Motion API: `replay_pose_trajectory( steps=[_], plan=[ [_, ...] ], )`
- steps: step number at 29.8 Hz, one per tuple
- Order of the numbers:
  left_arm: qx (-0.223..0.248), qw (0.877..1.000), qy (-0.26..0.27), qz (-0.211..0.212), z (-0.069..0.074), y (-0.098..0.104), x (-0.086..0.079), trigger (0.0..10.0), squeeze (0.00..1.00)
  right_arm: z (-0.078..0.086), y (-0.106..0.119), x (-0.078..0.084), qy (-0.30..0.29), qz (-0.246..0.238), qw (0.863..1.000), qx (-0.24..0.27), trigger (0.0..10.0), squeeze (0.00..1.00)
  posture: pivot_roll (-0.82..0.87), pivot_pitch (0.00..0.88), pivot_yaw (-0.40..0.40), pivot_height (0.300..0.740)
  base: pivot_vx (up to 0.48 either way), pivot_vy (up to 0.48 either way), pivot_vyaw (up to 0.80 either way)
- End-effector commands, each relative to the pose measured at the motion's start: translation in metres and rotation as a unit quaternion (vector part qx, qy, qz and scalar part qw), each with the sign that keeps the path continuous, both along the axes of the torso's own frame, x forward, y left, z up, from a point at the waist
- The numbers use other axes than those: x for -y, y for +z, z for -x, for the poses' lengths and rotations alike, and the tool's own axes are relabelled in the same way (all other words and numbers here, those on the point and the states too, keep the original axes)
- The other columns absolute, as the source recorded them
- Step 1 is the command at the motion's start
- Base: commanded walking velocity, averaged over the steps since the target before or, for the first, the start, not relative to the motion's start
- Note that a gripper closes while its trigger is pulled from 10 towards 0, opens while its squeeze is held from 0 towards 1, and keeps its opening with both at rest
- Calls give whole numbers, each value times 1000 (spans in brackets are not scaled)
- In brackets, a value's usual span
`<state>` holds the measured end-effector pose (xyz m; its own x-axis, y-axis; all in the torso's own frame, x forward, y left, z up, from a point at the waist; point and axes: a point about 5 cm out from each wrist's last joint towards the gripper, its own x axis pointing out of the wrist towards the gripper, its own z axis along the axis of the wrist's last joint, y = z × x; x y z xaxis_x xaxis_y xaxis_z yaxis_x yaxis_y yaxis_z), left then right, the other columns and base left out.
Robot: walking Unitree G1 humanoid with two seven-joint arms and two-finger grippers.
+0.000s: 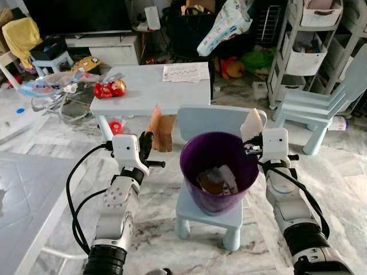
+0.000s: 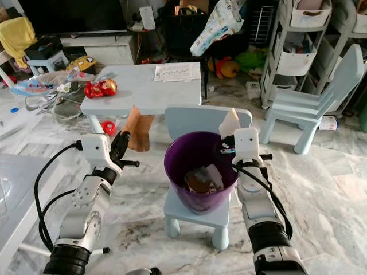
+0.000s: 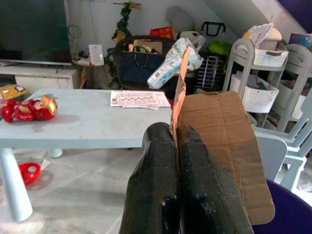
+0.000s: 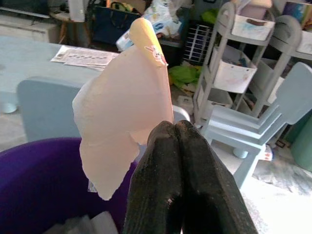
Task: Picking trash to rubbish bin
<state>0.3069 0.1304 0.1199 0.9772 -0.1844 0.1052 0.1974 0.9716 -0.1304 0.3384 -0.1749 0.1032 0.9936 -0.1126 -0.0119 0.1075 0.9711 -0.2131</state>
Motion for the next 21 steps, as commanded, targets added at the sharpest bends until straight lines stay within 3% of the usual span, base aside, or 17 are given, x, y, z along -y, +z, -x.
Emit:
replay_pose_trajectory(
  steps=[1, 21],
  plan=[
    [-7, 1000, 6, -2, 3, -2, -5, 941, 0, 0, 2, -1, -2, -1, 1000, 0, 10000, 0, -15, 58, 104, 740, 0, 0, 0],
    [-14, 1000, 10, 1, 6, -5, -4, 1608, 0, -2, 3, -1, 3, 1, 1000, -3, 10000, 0, -25, 57, 94, 740, 0, 0, 0]
  ],
)
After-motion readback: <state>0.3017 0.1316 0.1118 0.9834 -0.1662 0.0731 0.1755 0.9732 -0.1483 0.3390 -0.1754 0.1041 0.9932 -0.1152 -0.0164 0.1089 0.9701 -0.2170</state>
